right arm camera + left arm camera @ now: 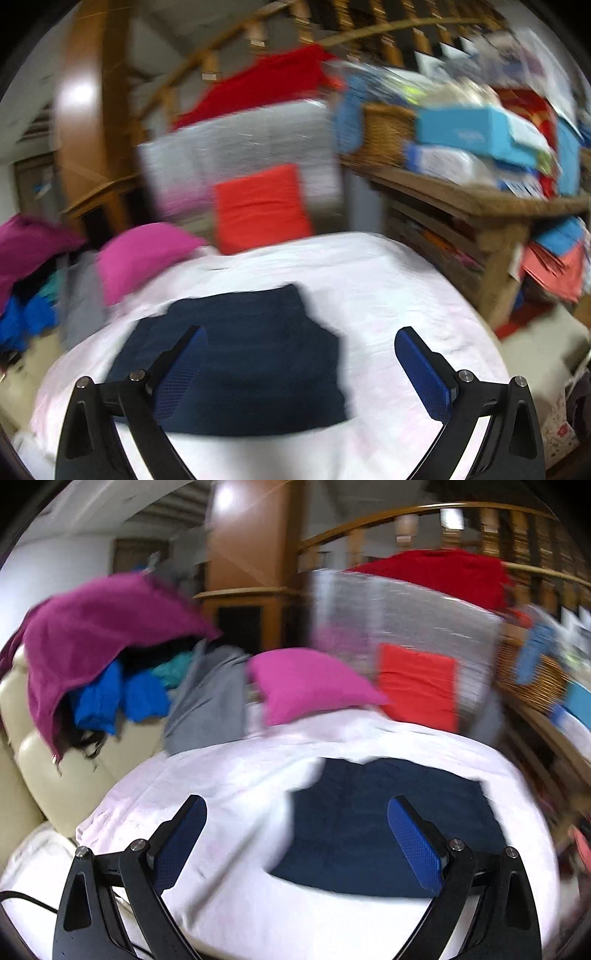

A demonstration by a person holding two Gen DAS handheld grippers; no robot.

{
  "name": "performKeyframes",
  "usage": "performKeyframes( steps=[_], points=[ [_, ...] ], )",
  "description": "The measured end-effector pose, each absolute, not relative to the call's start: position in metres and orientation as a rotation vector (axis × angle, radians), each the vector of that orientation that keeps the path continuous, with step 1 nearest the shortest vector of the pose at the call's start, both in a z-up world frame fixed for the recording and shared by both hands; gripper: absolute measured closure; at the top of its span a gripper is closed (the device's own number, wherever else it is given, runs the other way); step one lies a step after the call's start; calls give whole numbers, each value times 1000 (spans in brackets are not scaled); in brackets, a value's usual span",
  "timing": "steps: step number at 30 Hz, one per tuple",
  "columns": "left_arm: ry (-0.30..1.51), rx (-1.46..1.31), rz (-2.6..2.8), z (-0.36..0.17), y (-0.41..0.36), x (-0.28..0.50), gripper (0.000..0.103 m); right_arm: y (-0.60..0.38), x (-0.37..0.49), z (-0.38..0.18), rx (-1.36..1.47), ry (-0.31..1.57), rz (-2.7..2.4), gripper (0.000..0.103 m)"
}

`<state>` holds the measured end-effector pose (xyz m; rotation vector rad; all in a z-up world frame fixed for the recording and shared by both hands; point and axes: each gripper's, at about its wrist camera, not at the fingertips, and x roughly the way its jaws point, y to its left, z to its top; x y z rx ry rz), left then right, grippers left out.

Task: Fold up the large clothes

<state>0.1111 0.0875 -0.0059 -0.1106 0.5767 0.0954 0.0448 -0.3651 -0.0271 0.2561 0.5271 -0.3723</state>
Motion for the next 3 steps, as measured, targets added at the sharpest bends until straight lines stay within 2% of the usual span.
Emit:
performKeyframes(
  steps=[3],
  points=[
    [632,-172,233,-52,146,181,5,-444,82,-73,304,604,-482,1]
  ],
)
